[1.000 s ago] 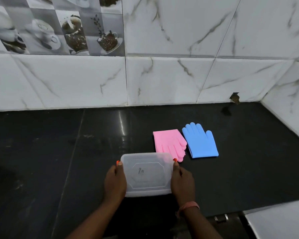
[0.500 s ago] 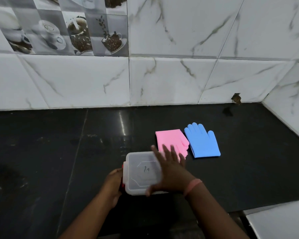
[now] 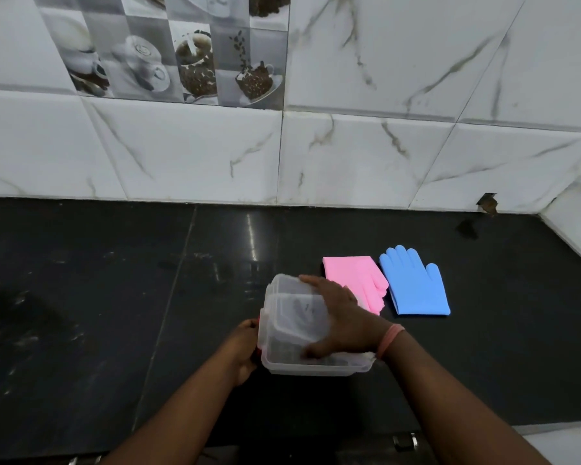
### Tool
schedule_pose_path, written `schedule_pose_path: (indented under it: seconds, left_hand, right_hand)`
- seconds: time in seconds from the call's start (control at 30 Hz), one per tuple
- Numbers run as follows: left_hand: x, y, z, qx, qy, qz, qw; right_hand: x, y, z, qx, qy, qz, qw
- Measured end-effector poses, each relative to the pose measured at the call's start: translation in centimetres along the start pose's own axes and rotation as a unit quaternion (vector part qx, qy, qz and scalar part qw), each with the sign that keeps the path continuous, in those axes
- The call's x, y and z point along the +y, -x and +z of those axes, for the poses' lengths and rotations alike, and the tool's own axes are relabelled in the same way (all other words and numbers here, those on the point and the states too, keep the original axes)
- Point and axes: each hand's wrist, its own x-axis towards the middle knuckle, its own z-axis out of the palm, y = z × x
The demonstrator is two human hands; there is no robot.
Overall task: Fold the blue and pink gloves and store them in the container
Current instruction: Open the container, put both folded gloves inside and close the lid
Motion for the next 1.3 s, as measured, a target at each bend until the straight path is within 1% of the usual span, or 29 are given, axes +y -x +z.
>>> schedule_pose_path:
  seconds: [0.07, 0.1, 0.13, 0.17, 0.2, 0.23, 0.27, 0.3, 0.33, 0.4, 0.43, 0.47, 0.5, 0.57, 0.63, 0.7, 0.73, 0.8, 0.93, 0.97, 1.0, 1.03, 1.1, 1.13, 1.17, 1.2, 1.23, 1.27, 1.3]
  left_hand:
    - [0.0, 0.2, 0.0, 0.007, -0.012, 0.008, 1.000]
    - [0.0, 0.3, 0.1, 0.011, -0.022, 0.008, 1.000]
    - [0.0, 0.4, 0.0, 0.012, -0.033, 0.007, 0.999]
    - [0.1, 0.5, 0.0, 0.011, -0.042, 0.004, 0.999]
    - [0.1, 0.6, 0.0, 0.009, -0.047, 0.001, 0.999]
    - [0.2, 0.6, 0.0, 0.009, -0.048, 0.000, 0.999]
    - [0.3, 0.6, 0.0, 0.013, -0.045, 0.002, 0.999]
    - [0.4, 0.5, 0.1, 0.020, -0.040, 0.004, 0.999]
    - [0.6, 0.5, 0.3, 0.031, -0.033, 0.005, 0.999]
    - [1.1, 0.5, 0.6, 0.057, -0.010, 0.010, 0.998]
    - [1.3, 0.4, 0.7, 0.069, 0.003, 0.014, 0.998]
    - [1.5, 0.4, 0.9, 0.083, 0.012, 0.020, 0.996]
    - [1.7, 0.4, 1.0, 0.100, 0.016, 0.030, 0.994]
    - [2.2, 0.0, 1.4, 0.143, -0.006, 0.070, 0.987]
    - [3.1, -0.2, 2.1, 0.181, -0.029, 0.120, 0.976]
    - [4.3, -0.6, 2.9, 0.210, -0.055, 0.143, 0.966]
    - [5.0, -0.7, 3.3, 0.221, -0.074, 0.152, 0.961]
    - [6.0, -1.1, 4.1, 0.240, -0.119, 0.173, 0.948]
    - [7.5, -1.4, 6.3, 0.288, -0.212, 0.220, 0.907]
    - [7.7, -1.5, 6.8, 0.282, -0.221, 0.238, 0.903]
    - [8.0, -1.7, 7.3, 0.269, -0.228, 0.258, 0.900]
    - [8.4, -1.9, 7.9, 0.254, -0.228, 0.277, 0.898]
    - [9.1, -2.1, 8.9, 0.226, -0.222, 0.295, 0.901]
    - [9.4, -2.2, 9.3, 0.216, -0.224, 0.297, 0.903]
    - [9.6, -2.4, 9.8, 0.206, -0.230, 0.293, 0.905]
    - [9.7, -2.6, 10.3, 0.198, -0.240, 0.287, 0.906]
    - [9.7, -2.8, 10.8, 0.190, -0.250, 0.279, 0.908]
    - [9.6, -3.0, 11.3, 0.183, -0.258, 0.274, 0.908]
    - [9.4, -3.1, 11.7, 0.177, -0.265, 0.272, 0.908]
  right_hand:
    - [-0.5, -0.2, -2.7, 0.039, -0.119, 0.024, 0.992]
    - [-0.6, -0.4, -4.1, 0.076, -0.202, 0.035, 0.976]
    - [-0.5, -0.6, -5.4, 0.121, -0.319, 0.033, 0.939]
    - [-0.2, -0.9, -6.5, 0.161, -0.455, 0.021, 0.876]
    - [0.2, -1.0, -7.4, 0.180, -0.577, 0.003, 0.796]
    - [0.6, -1.1, -8.1, 0.188, -0.669, -0.018, 0.719]
    - [1.0, -1.5, -8.6, 0.197, -0.729, -0.033, 0.655]
    - [1.3, -2.0, -8.7, 0.206, -0.768, -0.043, 0.605]
    - [1.7, -2.6, -8.6, 0.212, -0.790, -0.039, 0.574]
    - [2.2, -4.6, -7.4, 0.238, -0.802, 0.049, 0.546]
    - [2.1, -5.7, -6.6, 0.248, -0.791, 0.110, 0.548]
    - [2.1, -6.8, -5.8, 0.256, -0.767, 0.171, 0.564]
    - [1.9, -7.8, -5.1, 0.259, -0.742, 0.212, 0.581]
    - [1.4, -9.7, -4.1, 0.259, -0.723, 0.266, 0.583]
    - [1.3, -11.6, -3.6, 0.255, -0.731, 0.301, 0.557]
    - [1.4, -13.0, -3.5, 0.240, -0.744, 0.329, 0.530]
    - [1.4, -13.6, -3.5, 0.224, -0.743, 0.341, 0.530]
    - [1.6, -14.8, -3.6, 0.198, -0.734, 0.352, 0.545]
    - [2.7, -17.1, -3.5, 0.185, -0.763, 0.313, 0.534]
    - [3.1, -17.2, -3.5, 0.179, -0.758, 0.306, 0.547]
    - [3.8, -17.1, -3.8, 0.169, -0.734, 0.304, 0.583]
    - [4.6, -16.8, -4.2, 0.151, -0.696, 0.306, 0.632]
    - [6.4, -16.0, -5.2, 0.109, -0.587, 0.317, 0.737]
    - [7.3, -15.5, -5.7, 0.101, -0.532, 0.310, 0.782]
    - [8.6, -15.2, -6.2, 0.116, -0.449, 0.298, 0.834]
    - [9.8, -14.9, -6.7, 0.141, -0.323, 0.277, 0.894]
    - [11.0, -14.6, -7.4, 0.144, -0.155, 0.249, 0.945]
    - [12.1, -14.1, -8.0, 0.099, 0.002, 0.213, 0.972]
    - [12.9, -13.7, -8.4, 0.030, 0.118, 0.185, 0.975]
